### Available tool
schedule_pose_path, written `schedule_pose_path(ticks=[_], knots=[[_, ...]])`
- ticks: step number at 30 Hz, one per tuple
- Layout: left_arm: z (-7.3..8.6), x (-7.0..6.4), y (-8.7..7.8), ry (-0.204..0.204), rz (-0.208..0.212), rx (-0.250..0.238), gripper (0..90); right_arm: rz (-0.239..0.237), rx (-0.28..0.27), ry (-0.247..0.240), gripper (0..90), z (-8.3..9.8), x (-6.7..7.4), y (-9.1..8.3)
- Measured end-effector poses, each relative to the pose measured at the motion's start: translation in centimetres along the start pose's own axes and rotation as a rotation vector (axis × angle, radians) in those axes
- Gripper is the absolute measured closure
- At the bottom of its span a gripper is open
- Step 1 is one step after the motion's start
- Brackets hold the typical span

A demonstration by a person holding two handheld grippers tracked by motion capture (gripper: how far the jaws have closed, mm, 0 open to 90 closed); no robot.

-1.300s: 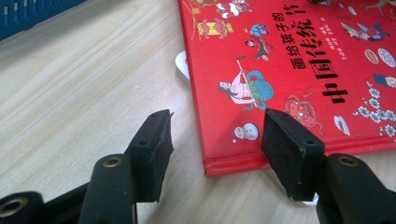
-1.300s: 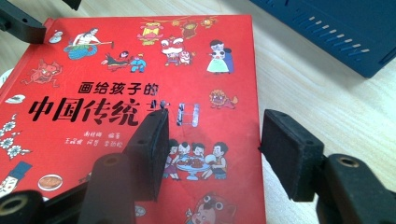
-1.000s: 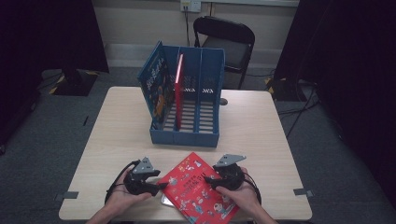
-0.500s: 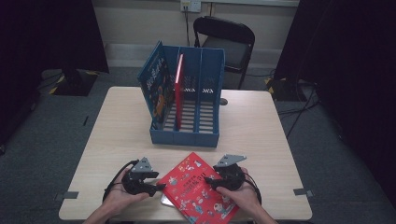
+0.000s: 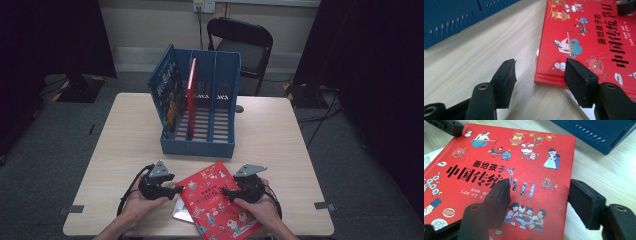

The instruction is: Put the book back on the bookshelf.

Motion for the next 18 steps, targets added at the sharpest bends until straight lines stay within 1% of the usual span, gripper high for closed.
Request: schedule_pose_path(ticks=[1,3,4,5,6,7,8,10,11,13,14,15,16,17,18], knots=[[0.0,0.0,0.0,0.002,0.009,0.002,44.1,-0.002,-0.001,0.003,34.5,0.0,0.0,0.0],[0.2,-0.1,-0.2,-0.014,0.041,0.016,44.1,-0.003,-0.003,-0.002,34.4,0.1,0.0,0.0],[0.2,-0.1,-0.2,-0.014,0.041,0.016,42.5,-0.003,-0.003,-0.002,34.4,0.1,0.0,0.0],[0.4,-0.4,-0.7,-0.014,0.055,0.028,42.5,-0.003,-0.003,-0.002,34.4,0.1,0.0,0.0],[0.7,-0.6,-1.1,-0.010,0.071,0.037,38.3,-0.005,-0.004,-0.001,34.5,0.1,0.0,0.0],[1.0,-0.6,-1.3,-0.005,0.068,0.046,37.7,-0.005,-0.004,0.001,34.5,0.1,0.0,0.0],[1.3,-0.5,-1.5,-0.004,0.049,0.053,36.2,-0.006,-0.006,-0.001,34.5,0.1,0.0,0.0],[1.7,-0.2,-1.5,-0.022,0.045,0.056,33.8,-0.007,-0.005,0.001,34.3,0.1,0.0,0.0],[1.8,0.0,-1.3,-0.028,0.034,0.063,33.1,-0.007,-0.005,0.002,34.2,0.1,0.0,0.0],[2.0,0.0,-0.7,-0.034,0.047,0.072,29.9,-0.004,-0.002,0.002,34.2,0.1,0.0,0.0],[2.1,0.0,-0.4,-0.036,0.039,0.078,30.2,-0.004,-0.002,0.001,34.3,0.1,0.0,0.0],[1.9,0.0,-0.3,-0.044,0.037,0.072,28.6,-0.004,-0.002,0.003,34.4,0.0,0.0,0.0],[1.6,0.0,-0.3,-0.054,0.048,0.054,27.7,-0.003,-0.001,0.001,34.4,0.1,0.0,0.0],[1.3,0.0,-0.3,-0.064,0.050,0.041,28.7,-0.005,-0.002,-0.001,34.5,0.1,0.0,0.0],[1.3,0.0,-0.2,-0.059,0.040,0.045,28.7,-0.006,-0.003,-0.001,34.6,0.1,0.0,0.0]])
Point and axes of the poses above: each handheld gripper's, and its own axes: y roughly forward along the jaws, z roughly out of its underside, x roughly to its left, the point moved 9 cm from there along y, roughly forward along the jaws, and after that the axes turned 12 degrees about -y, right-handed, at the moved point
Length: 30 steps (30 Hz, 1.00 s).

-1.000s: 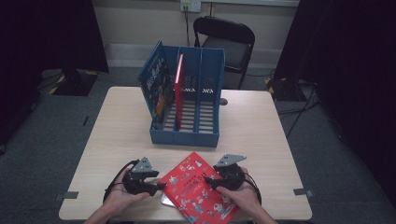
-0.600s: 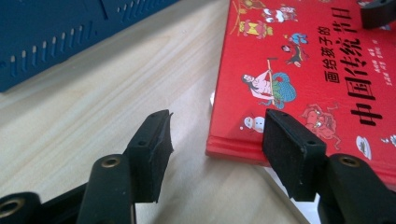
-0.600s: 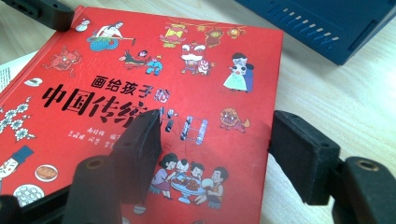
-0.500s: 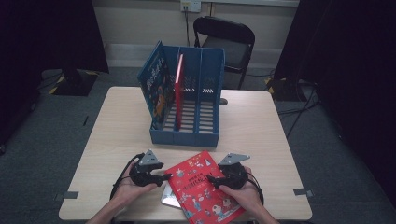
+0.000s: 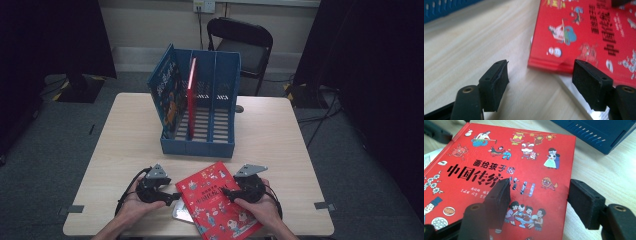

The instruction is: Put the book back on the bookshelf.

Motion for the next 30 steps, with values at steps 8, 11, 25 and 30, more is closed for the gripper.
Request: schedule_pose_path(ticks=[8,11,25,30], knots=[[-0.6,0.4,0.5,-0.020,-0.033,-0.023,25.4,0.000,0.017,-0.001,36.7,0.5,0.0,-0.6],[-0.9,0.5,0.7,-0.042,-0.041,-0.029,25.3,0.007,0.019,-0.006,37.8,0.6,0.1,-0.9],[-3.2,-1.9,3.0,-0.028,-0.044,-0.027,27.4,-0.015,0.035,-0.035,39.7,0.7,1.9,-1.3],[-3.3,-2.3,1.3,-0.022,-0.023,-0.065,31.4,-0.028,0.007,-0.020,36.8,0.2,2.0,-1.1]])
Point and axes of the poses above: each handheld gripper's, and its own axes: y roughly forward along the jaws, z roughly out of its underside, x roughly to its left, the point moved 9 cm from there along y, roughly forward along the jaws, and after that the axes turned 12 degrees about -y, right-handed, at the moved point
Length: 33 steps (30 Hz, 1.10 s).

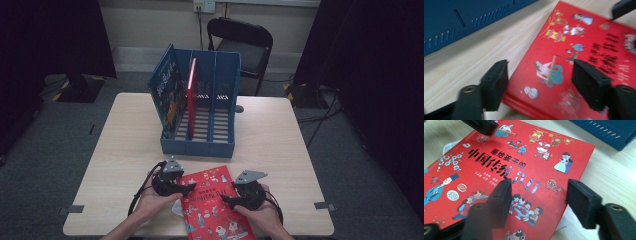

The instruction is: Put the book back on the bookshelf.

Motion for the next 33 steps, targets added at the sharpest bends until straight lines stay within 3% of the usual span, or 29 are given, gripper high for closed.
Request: schedule_pose_path(ticks=[3,6,8,14,23,33], knots=[[0.8,0.2,-1.2,-0.008,0.012,0.002,30.9,-0.003,-0.008,0.000,36.2,0.0,-0.3,0.1],[2.0,0.5,-1.9,-0.011,0.011,0.033,32.0,0.001,-0.006,0.013,35.6,0.1,-0.6,0.2],[2.5,0.4,-2.0,-0.041,0.034,0.044,32.5,0.005,-0.002,0.020,35.5,0.2,-0.8,0.3],[3.2,0.2,-1.2,-0.041,0.057,0.078,33.4,0.000,-0.006,0.021,35.3,0.2,-0.9,0.5],[2.1,-0.1,0.0,-0.018,0.039,0.050,31.8,0.020,-0.006,0.014,31.9,0.3,-1.1,0.4],[0.4,0.0,1.5,0.011,0.026,0.036,36.2,0.048,-0.007,0.047,25.9,0.8,-1.8,0.3]])
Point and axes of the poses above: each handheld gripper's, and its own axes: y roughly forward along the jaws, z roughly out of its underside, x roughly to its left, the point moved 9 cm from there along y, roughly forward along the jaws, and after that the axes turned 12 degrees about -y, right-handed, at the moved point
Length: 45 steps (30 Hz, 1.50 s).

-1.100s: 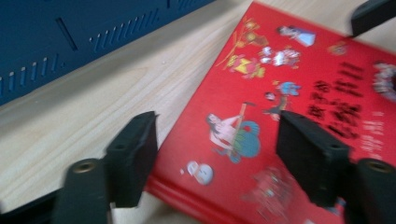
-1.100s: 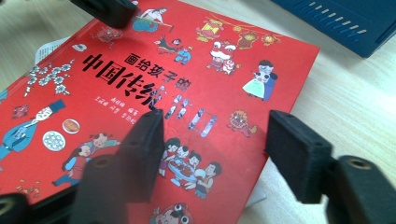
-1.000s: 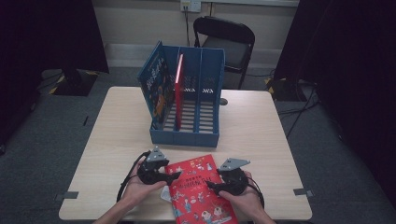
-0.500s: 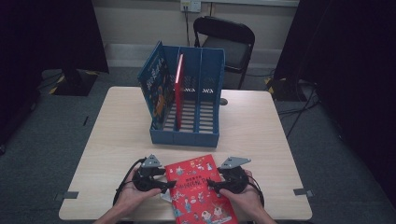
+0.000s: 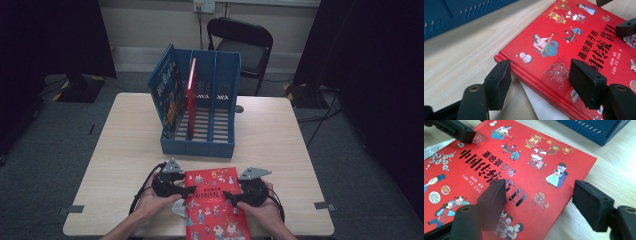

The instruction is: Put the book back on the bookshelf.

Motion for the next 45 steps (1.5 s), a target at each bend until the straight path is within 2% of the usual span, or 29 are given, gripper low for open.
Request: schedule_pose_path(ticks=[3,5,6,9,11,15,17,26,33,37,42,45], knots=[[-0.4,0.0,0.4,-0.011,-0.005,-0.010,36.9,0.012,0.000,0.008,22.8,0.0,-0.1,0.1],[-0.4,0.1,0.4,-0.002,0.002,-0.012,36.8,0.014,-0.001,0.009,22.1,0.1,-0.2,0.1],[-0.3,0.1,0.3,-0.014,0.007,-0.010,37.0,0.013,-0.002,0.013,21.9,0.1,-0.2,0.1],[0.8,-0.6,-0.4,-0.026,0.052,0.007,39.2,0.009,-0.008,0.018,21.9,0.1,-0.2,0.1],[1.6,-1.3,-0.8,-0.012,0.077,0.025,38.8,0.006,-0.009,0.021,21.6,0.2,-0.2,0.1],[2.0,-1.7,-1.0,-0.009,0.087,0.020,38.3,-0.002,-0.007,0.034,21.1,0.3,-0.2,0.0],[1.8,-1.7,-0.8,-0.012,0.092,0.016,38.2,-0.004,0.001,0.038,17.4,0.3,-0.2,0.1],[0.7,-1.4,0.0,-0.002,0.049,0.001,39.1,0.016,0.017,0.046,14.5,0.1,-0.8,0.6],[-0.3,-0.5,0.7,-0.022,0.038,-0.013,39.2,0.031,0.004,0.059,14.1,-0.5,-2.0,1.5],[-0.7,0.0,1.0,-0.026,0.033,-0.026,39.2,0.055,0.009,0.048,13.1,-1.1,-2.7,2.1],[-0.7,0.2,1.0,-0.035,0.043,-0.039,39.2,0.058,-0.005,0.039,13.1,-1.3,-3.0,2.3],[-0.5,0.2,0.9,-0.093,0.054,-0.012,38.6,0.054,-0.012,0.050,13.0,-1.1,-3.0,2.3]])
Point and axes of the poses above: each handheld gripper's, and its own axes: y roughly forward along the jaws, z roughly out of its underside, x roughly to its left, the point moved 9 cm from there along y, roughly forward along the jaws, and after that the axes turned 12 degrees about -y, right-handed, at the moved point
